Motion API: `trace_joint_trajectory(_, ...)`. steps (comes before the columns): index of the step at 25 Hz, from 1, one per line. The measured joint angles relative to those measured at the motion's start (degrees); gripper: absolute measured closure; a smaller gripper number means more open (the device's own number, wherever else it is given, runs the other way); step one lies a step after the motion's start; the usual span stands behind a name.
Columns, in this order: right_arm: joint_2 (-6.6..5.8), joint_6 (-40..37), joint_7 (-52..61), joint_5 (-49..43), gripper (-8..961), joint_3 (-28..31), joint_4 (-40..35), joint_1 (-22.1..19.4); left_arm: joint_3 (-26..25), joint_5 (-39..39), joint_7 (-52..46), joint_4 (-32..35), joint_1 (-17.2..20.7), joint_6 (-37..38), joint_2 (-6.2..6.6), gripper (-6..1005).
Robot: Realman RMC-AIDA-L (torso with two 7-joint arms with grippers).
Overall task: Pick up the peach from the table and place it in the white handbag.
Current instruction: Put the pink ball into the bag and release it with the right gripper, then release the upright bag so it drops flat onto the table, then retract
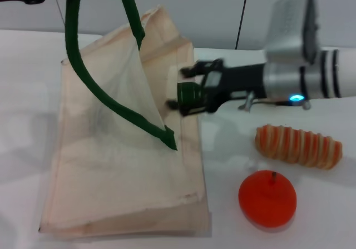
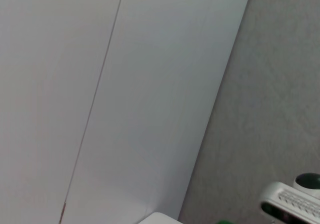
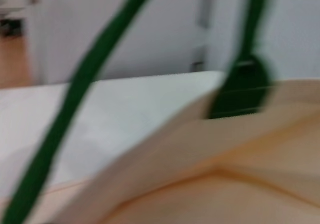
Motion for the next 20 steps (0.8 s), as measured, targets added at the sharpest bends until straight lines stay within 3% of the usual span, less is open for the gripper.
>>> trace_joint_trajectory(8,-1.69,-2.25,-0.63,-0.43,59,10.68,-1.75,-5.81,0.0,-0.06,0.13,-0.09,0.61,-0.11,-0.02,853)
trace_joint_trajectory(9,-1.74,-4.5,-1.25,-0.25,59,14.16,-1.76,-7.2,0.0,-0.06,0.21,-0.09,0.66,-0.15,-0.04,853)
trace_joint_trajectory(10,-1.74,-4.5,-1.25,-0.25,59,14.16,-1.76,-7.2,-0.02,-0.07,0.3,-0.06,0.73,-0.2,-0.08,853)
trace_joint_trajectory(16,-0.39,-6.23,-6.97,0.23,59,29.52,-1.52,-10.92,-0.08,-0.08,0.64,-0.02,0.84,-0.27,-0.33,853)
trace_joint_trajectory(20,-0.3,-6.26,-7.8,0.24,59,33.73,-1.17,-12.19,-0.09,-0.25,0.62,0.01,0.76,-0.35,-0.33,853)
